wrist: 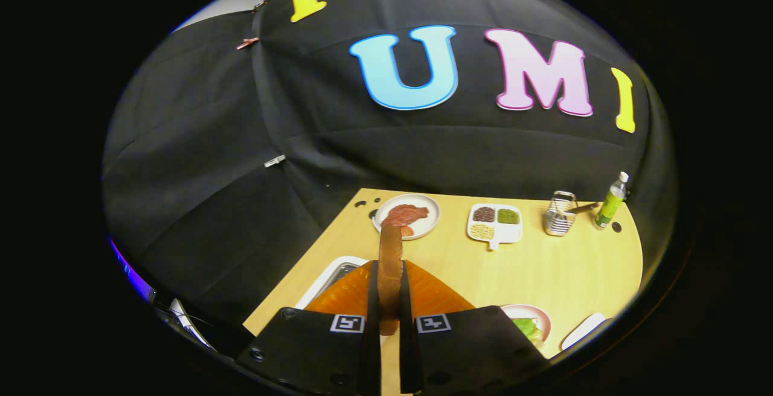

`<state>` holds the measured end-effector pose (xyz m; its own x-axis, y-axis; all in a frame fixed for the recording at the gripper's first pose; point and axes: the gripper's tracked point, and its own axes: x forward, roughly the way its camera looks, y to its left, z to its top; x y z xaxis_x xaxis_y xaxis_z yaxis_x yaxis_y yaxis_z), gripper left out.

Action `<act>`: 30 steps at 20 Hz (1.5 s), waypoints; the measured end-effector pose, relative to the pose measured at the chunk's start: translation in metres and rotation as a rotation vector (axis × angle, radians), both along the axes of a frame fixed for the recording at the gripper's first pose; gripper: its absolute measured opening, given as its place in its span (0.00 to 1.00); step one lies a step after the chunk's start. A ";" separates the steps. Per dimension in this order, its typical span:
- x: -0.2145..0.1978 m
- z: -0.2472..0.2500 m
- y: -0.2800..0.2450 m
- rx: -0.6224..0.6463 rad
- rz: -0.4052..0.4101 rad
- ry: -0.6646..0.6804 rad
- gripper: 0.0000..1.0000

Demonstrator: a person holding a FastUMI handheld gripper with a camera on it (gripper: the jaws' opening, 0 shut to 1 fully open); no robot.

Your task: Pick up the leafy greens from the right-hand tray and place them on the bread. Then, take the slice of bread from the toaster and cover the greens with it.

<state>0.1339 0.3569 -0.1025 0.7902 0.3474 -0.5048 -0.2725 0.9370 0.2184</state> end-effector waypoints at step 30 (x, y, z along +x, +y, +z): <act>-0.044 -0.212 -0.223 0.140 -0.370 0.388 0.39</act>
